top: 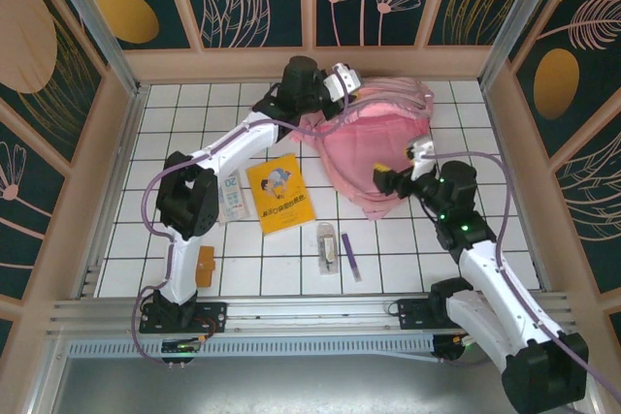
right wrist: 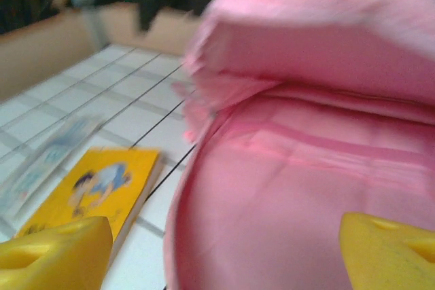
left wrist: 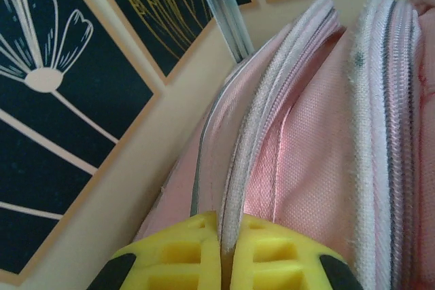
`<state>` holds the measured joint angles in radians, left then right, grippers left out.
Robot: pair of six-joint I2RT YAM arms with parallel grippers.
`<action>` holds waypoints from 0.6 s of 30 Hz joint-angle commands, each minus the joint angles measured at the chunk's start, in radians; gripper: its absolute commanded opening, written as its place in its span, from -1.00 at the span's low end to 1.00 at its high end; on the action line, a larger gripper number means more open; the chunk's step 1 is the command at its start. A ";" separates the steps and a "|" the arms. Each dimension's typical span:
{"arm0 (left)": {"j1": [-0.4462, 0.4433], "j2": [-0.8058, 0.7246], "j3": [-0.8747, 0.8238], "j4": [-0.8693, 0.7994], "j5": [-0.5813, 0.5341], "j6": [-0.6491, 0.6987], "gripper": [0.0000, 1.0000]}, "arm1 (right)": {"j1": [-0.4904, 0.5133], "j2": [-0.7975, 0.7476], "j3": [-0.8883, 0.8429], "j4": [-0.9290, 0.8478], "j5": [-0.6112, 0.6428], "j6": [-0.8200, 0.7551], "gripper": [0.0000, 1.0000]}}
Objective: Pack the student bag
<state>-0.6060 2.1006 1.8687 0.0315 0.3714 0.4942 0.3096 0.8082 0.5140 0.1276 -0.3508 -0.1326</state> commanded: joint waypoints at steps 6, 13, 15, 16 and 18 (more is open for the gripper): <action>0.005 0.028 0.094 0.024 0.108 0.002 -1.00 | 0.195 0.326 0.105 -0.051 -0.126 -0.197 0.79; 0.010 0.008 -0.083 0.035 0.146 -0.024 -0.73 | 0.231 0.427 0.100 0.085 -0.129 -0.247 0.80; 0.009 -0.032 -0.157 0.051 0.126 -0.112 -0.49 | 0.232 0.461 0.138 0.046 -0.164 -0.273 0.80; 0.010 -0.063 -0.201 0.058 0.102 -0.150 -0.43 | 0.232 0.475 0.154 0.027 -0.185 -0.282 0.80; 0.012 -0.124 -0.284 0.067 0.017 -0.231 -0.23 | 0.262 0.493 0.170 -0.012 -0.210 -0.314 0.80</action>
<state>-0.6014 2.0975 1.6478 0.0250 0.4614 0.4023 0.5442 1.2812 0.6407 0.1356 -0.4965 -0.3817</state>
